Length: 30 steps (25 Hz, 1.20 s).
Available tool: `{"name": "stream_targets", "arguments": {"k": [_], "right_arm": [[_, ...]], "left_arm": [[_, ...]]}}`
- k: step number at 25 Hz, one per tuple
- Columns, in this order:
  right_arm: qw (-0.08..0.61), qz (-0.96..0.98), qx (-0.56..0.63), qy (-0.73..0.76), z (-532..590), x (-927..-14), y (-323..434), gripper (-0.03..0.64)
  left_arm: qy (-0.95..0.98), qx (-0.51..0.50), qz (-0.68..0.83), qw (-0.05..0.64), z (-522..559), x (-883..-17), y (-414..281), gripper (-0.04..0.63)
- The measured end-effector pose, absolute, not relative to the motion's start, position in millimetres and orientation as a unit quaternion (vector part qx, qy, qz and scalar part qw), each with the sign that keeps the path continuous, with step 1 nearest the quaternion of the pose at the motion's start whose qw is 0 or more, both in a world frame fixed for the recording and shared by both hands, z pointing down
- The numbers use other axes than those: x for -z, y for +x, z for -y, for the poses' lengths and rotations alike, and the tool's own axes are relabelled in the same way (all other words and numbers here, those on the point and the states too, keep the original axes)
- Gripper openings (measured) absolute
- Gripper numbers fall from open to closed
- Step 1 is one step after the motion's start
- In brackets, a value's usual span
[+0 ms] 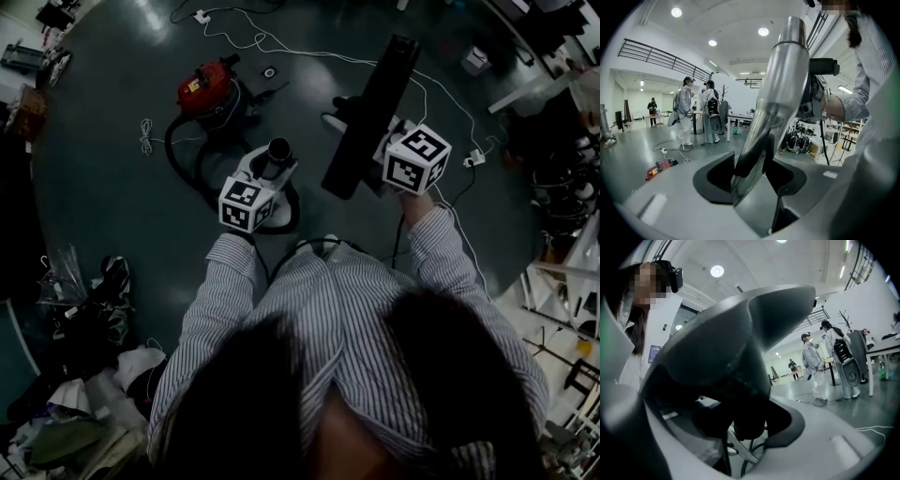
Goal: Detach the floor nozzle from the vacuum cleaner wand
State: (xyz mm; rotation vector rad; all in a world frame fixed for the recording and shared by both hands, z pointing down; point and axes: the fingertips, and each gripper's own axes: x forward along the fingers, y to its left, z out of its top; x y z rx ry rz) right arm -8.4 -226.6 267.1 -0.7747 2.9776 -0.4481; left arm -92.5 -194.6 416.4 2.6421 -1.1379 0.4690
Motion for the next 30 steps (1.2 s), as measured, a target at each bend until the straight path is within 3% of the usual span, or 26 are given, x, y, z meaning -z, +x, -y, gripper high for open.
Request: {"name": "stream_targets", "arguments": {"k": [30], "right_arm": [[-0.001,-0.955,0.135,-0.265,211.9,-276.0,-7.1,0.172]], "left_arm": [[0.906,-0.173,0.367,0.118,187.1,-425.5,-77.1,0.207]]}}
